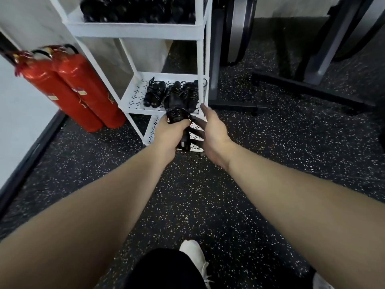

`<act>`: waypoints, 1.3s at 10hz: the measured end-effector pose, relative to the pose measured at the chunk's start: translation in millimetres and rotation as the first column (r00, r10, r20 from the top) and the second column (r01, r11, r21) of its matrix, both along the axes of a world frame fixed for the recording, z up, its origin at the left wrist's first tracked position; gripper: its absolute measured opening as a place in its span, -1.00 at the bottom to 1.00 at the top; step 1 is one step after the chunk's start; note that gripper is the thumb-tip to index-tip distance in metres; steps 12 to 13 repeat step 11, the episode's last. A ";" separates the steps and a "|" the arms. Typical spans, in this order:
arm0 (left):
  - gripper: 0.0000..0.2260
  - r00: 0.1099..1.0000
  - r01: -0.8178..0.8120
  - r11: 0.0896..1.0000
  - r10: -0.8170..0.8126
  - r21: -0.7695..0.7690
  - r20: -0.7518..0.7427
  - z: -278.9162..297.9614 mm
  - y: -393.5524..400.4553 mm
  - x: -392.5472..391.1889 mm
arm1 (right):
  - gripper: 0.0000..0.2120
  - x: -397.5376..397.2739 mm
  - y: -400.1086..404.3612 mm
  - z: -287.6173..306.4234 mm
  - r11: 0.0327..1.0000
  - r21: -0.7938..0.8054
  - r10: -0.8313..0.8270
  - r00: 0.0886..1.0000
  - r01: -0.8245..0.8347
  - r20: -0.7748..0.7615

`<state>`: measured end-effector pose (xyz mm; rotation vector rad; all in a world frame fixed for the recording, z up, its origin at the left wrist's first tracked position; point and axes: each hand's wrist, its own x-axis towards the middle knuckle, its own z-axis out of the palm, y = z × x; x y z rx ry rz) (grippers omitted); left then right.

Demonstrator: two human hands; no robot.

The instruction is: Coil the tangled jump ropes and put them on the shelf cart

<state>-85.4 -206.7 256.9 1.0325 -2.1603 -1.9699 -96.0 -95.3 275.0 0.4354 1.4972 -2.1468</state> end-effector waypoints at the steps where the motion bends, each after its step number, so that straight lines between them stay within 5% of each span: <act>1: -0.51 0.998 -0.057 0.997 0.056 -0.045 -0.023 -3.3 -29.5 -19.1 | -0.75 -15.6 -19.8 1.1 0.997 0.012 0.080 0.997 -0.080 -0.010; 2: -0.46 0.992 -0.111 0.992 0.108 -0.059 -0.061 -6.5 -58.9 -39.6 | -0.74 -28.4 -32.7 -3.2 0.987 0.032 0.157 0.987 -0.156 -0.028; 5: -0.72 0.972 -0.211 0.911 0.159 -0.354 -0.171 -4.4 -148.5 -101.2 | -0.67 -55.1 -47.5 -39.2 0.955 0.148 0.264 0.964 -0.255 -0.043; 6: -0.64 0.975 -0.213 0.875 0.165 -0.434 -0.146 -11.3 -165.3 -117.9 | -0.68 -57.8 -52.1 -48.2 0.952 0.155 0.272 0.962 -0.264 -0.035; 8: -0.50 0.990 -0.140 0.835 0.101 -0.532 -0.102 -45.0 -181.6 -146.1 | -0.71 -64.8 -53.7 -54.8 0.949 0.147 0.285 0.958 -0.279 -0.019; 10: -0.40 0.993 0.060 0.755 0.020 -0.653 0.114 -56.3 -186.8 -148.4 | -0.65 -77.5 -38.8 -53.0 0.944 0.176 0.284 0.959 -0.279 -0.004; 13: -0.38 0.992 0.096 0.725 -0.015 -0.682 0.123 -47.8 -184.2 -132.8 | -0.65 -76.2 -30.2 -46.2 0.951 0.162 0.264 0.964 -0.263 0.015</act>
